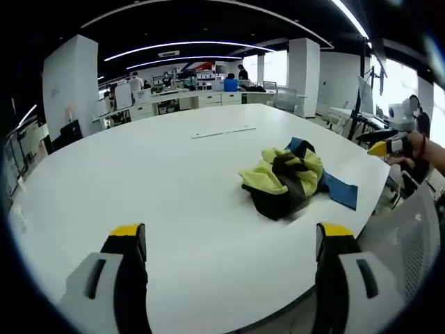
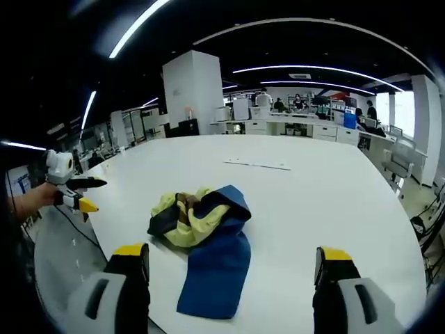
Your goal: Fold the garment on the visible template until the final outline fits inside the template.
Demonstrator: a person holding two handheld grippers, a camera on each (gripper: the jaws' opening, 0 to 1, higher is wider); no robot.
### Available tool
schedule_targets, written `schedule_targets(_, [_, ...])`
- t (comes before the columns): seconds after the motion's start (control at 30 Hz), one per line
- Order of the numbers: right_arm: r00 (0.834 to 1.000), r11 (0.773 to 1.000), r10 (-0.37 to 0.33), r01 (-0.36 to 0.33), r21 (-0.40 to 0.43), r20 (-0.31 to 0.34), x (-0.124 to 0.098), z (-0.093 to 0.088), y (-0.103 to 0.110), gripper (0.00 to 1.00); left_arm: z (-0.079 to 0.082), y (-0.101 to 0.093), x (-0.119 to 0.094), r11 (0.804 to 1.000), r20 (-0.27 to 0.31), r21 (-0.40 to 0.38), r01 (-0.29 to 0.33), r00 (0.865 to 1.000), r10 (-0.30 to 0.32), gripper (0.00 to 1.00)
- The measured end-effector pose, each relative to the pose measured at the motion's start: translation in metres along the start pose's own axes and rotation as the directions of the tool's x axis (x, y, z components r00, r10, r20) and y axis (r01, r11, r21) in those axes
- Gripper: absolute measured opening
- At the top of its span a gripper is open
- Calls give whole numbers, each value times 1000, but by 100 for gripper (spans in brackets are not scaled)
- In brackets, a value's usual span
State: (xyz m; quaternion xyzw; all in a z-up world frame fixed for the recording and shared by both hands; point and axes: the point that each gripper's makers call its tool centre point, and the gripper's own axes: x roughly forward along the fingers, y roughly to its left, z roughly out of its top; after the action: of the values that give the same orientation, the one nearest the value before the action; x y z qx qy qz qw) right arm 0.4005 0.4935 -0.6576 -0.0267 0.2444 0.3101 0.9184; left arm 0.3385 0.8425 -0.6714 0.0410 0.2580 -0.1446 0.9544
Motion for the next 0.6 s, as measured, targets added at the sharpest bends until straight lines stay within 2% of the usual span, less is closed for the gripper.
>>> schedule_targets(0.6, [1000, 1000, 4, -4, -9, -9, 3, -2, 2, 99, 0, 0, -1, 1000, -5, 2, 7, 1000, -7, 99])
